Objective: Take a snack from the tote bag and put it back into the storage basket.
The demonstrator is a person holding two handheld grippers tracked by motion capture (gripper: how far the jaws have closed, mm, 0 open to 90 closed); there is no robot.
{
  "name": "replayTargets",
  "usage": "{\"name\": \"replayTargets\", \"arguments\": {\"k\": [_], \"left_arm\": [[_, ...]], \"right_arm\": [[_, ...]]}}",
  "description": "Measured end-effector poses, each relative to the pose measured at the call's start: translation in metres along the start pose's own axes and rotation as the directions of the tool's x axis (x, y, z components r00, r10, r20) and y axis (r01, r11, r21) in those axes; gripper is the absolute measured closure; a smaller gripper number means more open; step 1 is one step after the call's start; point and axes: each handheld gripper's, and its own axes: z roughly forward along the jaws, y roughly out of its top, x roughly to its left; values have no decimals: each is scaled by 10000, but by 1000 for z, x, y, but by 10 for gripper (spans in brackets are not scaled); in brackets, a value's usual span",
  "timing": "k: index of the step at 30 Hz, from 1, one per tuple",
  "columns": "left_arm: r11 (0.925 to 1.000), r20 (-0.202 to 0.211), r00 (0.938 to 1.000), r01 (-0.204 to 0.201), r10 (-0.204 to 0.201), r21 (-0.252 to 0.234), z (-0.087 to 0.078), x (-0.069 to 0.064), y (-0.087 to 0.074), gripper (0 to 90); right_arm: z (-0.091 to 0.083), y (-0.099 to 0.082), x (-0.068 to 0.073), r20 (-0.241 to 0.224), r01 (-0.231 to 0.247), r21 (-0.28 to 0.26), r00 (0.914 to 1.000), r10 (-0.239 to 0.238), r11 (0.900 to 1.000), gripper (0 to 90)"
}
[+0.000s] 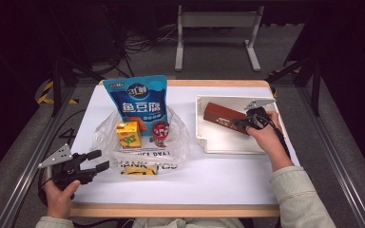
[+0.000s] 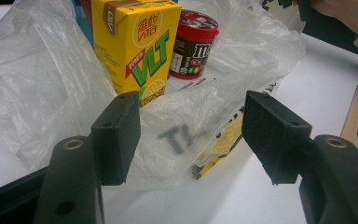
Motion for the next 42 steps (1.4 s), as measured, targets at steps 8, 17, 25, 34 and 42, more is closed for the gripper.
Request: {"name": "replayTargets", "arguments": {"k": [8, 17, 25, 34, 42], "left_arm": [[10000, 3, 10000, 11, -11, -17, 0, 0, 0, 379], [10000, -14, 10000, 9, -9, -7, -2, 0, 0, 378], [10000, -7, 10000, 13, -13, -10, -2, 0, -1, 378], [10000, -25, 10000, -34, 34, -45, -3, 0, -1, 378], [10000, -12, 10000, 24, -24, -35, -2, 0, -1, 378]], "right_arm": [[1, 6, -5, 528, -92, 138, 9986, 85, 9999, 900], [5, 8, -15, 986, -532, 117, 9938, 518, 9985, 900], [8, 11, -24, 1435, -792, 172, 9867, 760, 9967, 900], [8, 13, -24, 1474, -873, 265, 9856, 824, 9958, 900], [-8, 23, -13, 671, -716, -482, 9949, 747, 9963, 867]]}}
